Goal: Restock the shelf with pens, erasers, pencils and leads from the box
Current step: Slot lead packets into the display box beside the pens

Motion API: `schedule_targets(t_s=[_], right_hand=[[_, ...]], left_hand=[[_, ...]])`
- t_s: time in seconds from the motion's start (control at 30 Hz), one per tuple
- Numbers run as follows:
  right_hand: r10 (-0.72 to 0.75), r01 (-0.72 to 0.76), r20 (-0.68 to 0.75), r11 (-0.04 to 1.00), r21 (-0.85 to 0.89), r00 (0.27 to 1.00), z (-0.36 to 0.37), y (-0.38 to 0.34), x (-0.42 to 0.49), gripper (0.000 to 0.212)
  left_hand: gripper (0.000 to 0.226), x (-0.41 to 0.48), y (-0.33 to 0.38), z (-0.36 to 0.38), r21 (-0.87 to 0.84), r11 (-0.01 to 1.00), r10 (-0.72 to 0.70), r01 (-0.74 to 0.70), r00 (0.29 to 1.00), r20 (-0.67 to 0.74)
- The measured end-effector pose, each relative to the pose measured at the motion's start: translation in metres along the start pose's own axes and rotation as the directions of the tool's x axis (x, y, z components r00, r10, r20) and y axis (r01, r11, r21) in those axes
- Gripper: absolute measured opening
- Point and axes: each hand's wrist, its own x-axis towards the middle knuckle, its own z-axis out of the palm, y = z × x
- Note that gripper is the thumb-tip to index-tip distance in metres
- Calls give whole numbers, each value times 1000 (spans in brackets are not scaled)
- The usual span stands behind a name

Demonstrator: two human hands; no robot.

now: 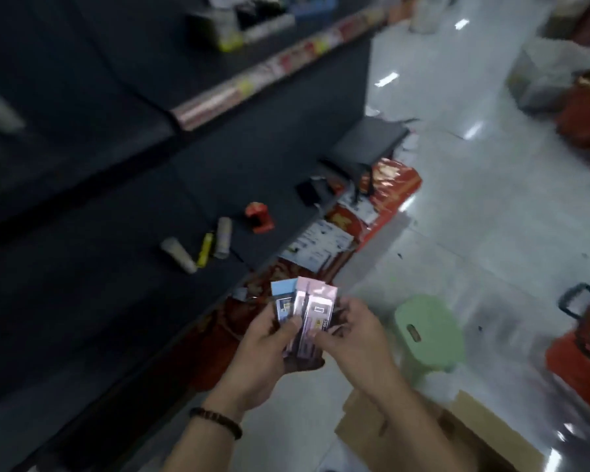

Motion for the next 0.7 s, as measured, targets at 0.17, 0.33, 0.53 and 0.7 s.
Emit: schedule_targets(t_s=[0.17, 0.33, 0.53, 0.7], right_hand=[[-231, 236, 289, 972, 20, 929, 103, -89, -7, 75], [-389, 449, 515, 894, 10, 764, 220, -172, -37, 63], [-486, 561, 643, 821, 104, 592, 372, -255, -98, 36], [-488, 579, 716, 803, 144, 498, 486, -312, -150, 22]], left_hand=[[30, -84, 47, -99, -150, 982, 81, -117, 970, -227], [26, -171, 70, -207, -118, 954, 197, -276, 873, -446], [23, -285, 72, -337, -66, 915, 282, -398, 747, -602], [24, -363, 62, -438, -107, 869, 287, -482, 669, -685]])
